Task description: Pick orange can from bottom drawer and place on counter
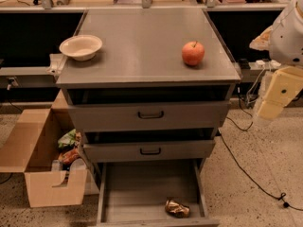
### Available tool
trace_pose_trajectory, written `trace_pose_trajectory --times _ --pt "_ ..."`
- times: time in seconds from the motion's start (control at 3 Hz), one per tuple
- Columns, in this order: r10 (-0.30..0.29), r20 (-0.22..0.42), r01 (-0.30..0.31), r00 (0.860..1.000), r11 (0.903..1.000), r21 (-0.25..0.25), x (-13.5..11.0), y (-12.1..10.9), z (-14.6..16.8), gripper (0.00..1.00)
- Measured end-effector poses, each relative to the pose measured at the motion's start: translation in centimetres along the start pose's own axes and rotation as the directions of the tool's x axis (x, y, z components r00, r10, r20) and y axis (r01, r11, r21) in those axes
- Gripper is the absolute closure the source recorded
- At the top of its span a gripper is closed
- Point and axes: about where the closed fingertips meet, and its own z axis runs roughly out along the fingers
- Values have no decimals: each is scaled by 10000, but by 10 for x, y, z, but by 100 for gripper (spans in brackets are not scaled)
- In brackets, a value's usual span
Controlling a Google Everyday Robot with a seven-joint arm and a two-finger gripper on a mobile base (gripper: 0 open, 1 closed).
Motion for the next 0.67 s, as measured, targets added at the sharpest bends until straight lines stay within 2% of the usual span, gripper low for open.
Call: trace_pose_trajectory --times 0.33,0.67 --pt "0 0 0 10000 10000 0 0 0 0 0" --pt "92 -24 -92 10000 9994 -335 1 5 16 0"
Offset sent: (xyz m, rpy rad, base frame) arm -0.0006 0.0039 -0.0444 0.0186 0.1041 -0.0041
